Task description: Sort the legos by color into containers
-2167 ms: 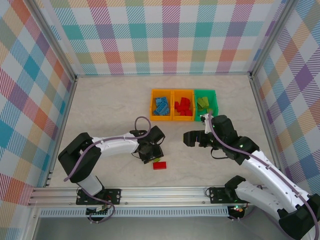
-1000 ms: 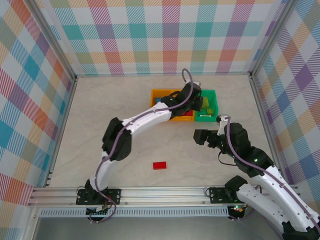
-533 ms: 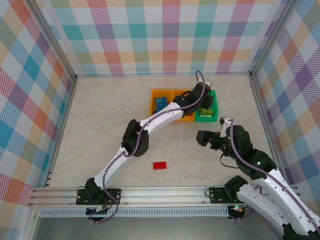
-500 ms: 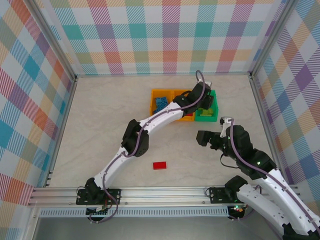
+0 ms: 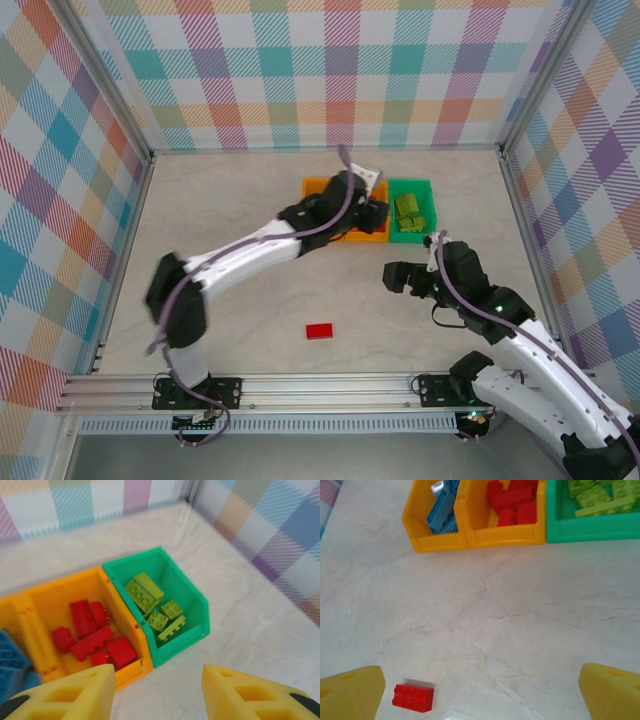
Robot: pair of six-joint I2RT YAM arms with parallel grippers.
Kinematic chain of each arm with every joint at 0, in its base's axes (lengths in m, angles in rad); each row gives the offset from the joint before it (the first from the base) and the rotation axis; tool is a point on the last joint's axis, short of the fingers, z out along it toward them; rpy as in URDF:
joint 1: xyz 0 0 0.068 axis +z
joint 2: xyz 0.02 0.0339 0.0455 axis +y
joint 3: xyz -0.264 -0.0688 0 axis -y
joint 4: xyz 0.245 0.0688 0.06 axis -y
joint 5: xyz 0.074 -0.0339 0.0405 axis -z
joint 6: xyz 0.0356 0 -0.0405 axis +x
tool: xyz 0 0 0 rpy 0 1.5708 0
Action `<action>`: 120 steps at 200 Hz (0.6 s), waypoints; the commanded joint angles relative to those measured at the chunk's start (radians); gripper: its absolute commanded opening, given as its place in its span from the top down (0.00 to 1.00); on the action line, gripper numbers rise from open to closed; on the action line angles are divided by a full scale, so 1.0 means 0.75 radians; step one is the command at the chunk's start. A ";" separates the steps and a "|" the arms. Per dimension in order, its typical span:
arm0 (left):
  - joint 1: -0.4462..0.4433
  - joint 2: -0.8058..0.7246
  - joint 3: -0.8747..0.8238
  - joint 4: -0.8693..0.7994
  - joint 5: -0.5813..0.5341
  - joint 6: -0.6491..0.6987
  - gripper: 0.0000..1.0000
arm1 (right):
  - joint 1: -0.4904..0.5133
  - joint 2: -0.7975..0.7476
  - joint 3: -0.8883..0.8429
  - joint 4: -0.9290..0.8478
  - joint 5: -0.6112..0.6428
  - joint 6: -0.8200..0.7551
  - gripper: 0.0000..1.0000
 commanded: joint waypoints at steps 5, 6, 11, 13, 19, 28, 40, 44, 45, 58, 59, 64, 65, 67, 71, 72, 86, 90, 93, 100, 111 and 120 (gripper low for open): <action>-0.003 -0.383 -0.294 0.043 -0.009 0.191 0.51 | 0.004 0.107 0.008 0.139 -0.172 -0.167 0.01; -0.003 -0.397 -0.306 0.038 -0.009 0.197 0.51 | 0.005 0.113 0.008 0.143 -0.177 -0.174 0.01; -0.004 -0.469 -0.354 0.008 -0.011 0.230 0.51 | 0.011 0.143 0.007 0.165 -0.200 -0.210 0.03; -0.004 -0.498 -0.373 -0.006 -0.011 0.244 0.51 | 0.013 0.154 0.008 0.174 -0.208 -0.227 0.04; -0.003 -0.582 -0.428 -0.047 -0.014 0.292 0.50 | 0.026 0.189 0.005 0.201 -0.236 -0.276 0.06; -0.003 -0.705 -0.500 -0.111 -0.017 0.369 0.47 | 0.057 0.245 0.005 0.236 -0.253 -0.355 0.08; -0.004 -0.857 -0.587 -0.222 -0.026 0.484 0.41 | 0.117 0.329 0.008 0.273 -0.238 -0.447 0.08; -0.003 -0.904 -0.614 -0.252 -0.027 0.519 0.40 | 0.138 0.354 0.011 0.283 -0.235 -0.479 0.08; -0.003 -0.917 -0.621 -0.258 -0.029 0.529 0.39 | 0.145 0.364 0.012 0.287 -0.234 -0.486 0.08; -0.005 -1.070 -0.710 -0.349 -0.020 0.682 0.34 | 0.216 0.465 0.029 0.315 -0.229 -0.594 0.08; -0.005 -1.076 -0.717 -0.357 -0.016 0.696 0.33 | 0.220 0.472 0.030 0.317 -0.228 -0.603 0.08; -0.004 -1.139 -0.748 -0.395 -0.001 0.766 0.30 | 0.248 0.505 0.030 0.327 -0.226 -0.656 0.08; -0.004 -1.150 -0.756 -0.402 0.000 0.781 0.30 | 0.254 0.511 0.032 0.330 -0.225 -0.667 0.08; -0.005 -1.171 -0.770 -0.409 0.007 0.811 0.28 | 0.263 0.523 0.031 0.334 -0.223 -0.689 0.08; -0.005 -1.210 -0.797 -0.433 0.016 0.870 0.26 | 0.286 0.546 0.031 0.341 -0.222 -0.741 0.08; -0.005 -1.225 -0.805 -0.442 0.019 0.886 0.25 | 0.291 0.552 0.032 0.341 -0.221 -0.754 0.08; -0.005 -1.375 -0.891 -0.562 0.057 1.078 0.11 | 0.367 0.619 0.027 0.348 -0.224 -0.979 0.06; -0.005 -1.413 -0.911 -0.598 0.069 1.133 0.07 | 0.386 0.635 0.024 0.348 -0.229 -1.036 0.05; -0.005 -1.440 -0.927 -0.617 0.075 1.162 0.04 | 0.398 0.646 0.023 0.347 -0.233 -1.079 0.05; -0.005 -1.502 -0.964 -0.664 0.086 1.227 0.00 | 0.424 0.669 0.017 0.348 -0.241 -1.170 0.04; -0.005 -1.590 -1.025 -0.711 0.093 1.288 0.00 | 0.456 0.700 0.002 0.365 -0.254 -1.286 0.03; -0.006 -1.671 -1.081 -0.717 0.087 1.323 0.00 | 0.478 0.730 0.002 0.370 -0.274 -1.377 0.03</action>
